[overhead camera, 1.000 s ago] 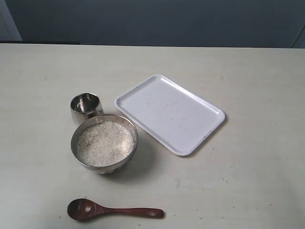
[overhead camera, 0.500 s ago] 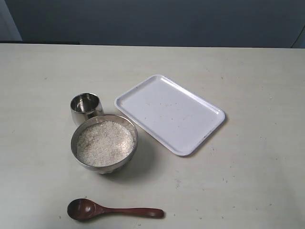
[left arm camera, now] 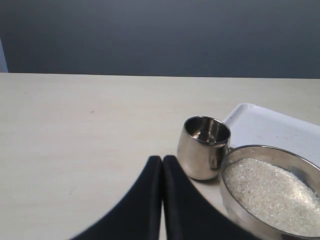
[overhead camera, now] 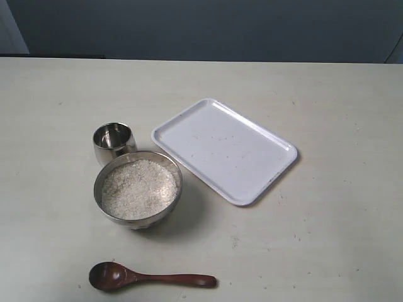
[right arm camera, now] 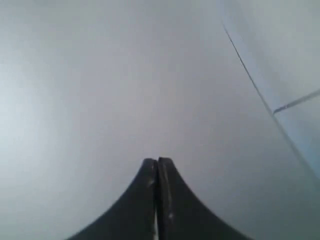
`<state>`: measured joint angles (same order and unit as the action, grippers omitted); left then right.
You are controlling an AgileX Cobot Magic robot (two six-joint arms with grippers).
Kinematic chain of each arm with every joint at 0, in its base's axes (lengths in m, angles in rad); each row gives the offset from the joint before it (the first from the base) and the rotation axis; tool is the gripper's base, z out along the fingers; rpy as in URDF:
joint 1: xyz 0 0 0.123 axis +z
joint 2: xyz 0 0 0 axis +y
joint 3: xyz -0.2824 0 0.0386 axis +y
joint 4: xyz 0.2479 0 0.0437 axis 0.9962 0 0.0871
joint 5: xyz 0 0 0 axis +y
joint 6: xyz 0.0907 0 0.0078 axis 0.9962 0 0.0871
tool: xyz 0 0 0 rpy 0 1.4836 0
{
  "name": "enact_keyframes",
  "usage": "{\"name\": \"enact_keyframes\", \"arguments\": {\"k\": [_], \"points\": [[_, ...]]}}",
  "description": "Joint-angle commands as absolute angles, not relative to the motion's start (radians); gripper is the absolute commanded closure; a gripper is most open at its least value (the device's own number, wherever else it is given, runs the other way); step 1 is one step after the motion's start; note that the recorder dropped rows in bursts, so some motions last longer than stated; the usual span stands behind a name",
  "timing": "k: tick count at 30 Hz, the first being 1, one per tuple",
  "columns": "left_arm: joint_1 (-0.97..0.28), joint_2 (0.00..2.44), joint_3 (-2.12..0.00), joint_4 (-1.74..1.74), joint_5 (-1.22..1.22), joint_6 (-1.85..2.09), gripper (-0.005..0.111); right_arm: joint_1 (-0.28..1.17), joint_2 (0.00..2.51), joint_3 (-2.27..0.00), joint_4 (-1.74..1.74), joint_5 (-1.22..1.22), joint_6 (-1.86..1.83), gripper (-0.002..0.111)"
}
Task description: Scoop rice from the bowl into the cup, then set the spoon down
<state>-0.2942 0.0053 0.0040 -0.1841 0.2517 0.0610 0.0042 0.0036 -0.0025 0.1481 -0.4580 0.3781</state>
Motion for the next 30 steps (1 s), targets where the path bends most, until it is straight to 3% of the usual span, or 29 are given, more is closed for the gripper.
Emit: {"name": "enact_keyframes", "arguments": {"k": [1, 4, 10, 20, 25, 28, 30], "points": [[-0.301, 0.0, 0.0, -0.183, 0.236, 0.054, 0.106, -0.001, 0.0, 0.0, 0.461, -0.378, 0.638, 0.109], [-0.301, 0.0, 0.0, -0.183, 0.236, 0.054, 0.106, 0.0, 0.0, 0.0, 0.495, -0.266, 0.577, 0.109], [-0.301, 0.0, 0.0, -0.183, 0.236, 0.054, 0.106, 0.0, 0.0, -0.011, 0.465, -0.309, 0.555, 0.109], [-0.301, 0.0, 0.0, -0.183, 0.236, 0.054, 0.106, 0.0, 0.104, -0.266, 0.293, -0.313, 0.458, 0.109], [-0.301, 0.0, 0.0, -0.183, 0.236, 0.054, 0.106, 0.001, 0.248, -0.392, 0.269, -0.455, 0.458, 0.109], [-0.301, 0.0, 0.0, -0.183, 0.236, 0.054, 0.106, 0.001, 0.339, -0.499, 0.107, -0.42, 0.523, 0.109], [-0.301, 0.0, 0.0, -0.183, 0.236, 0.054, 0.106, 0.001, 0.416, -0.606, -0.202, -0.255, 0.591, 0.109]]}}
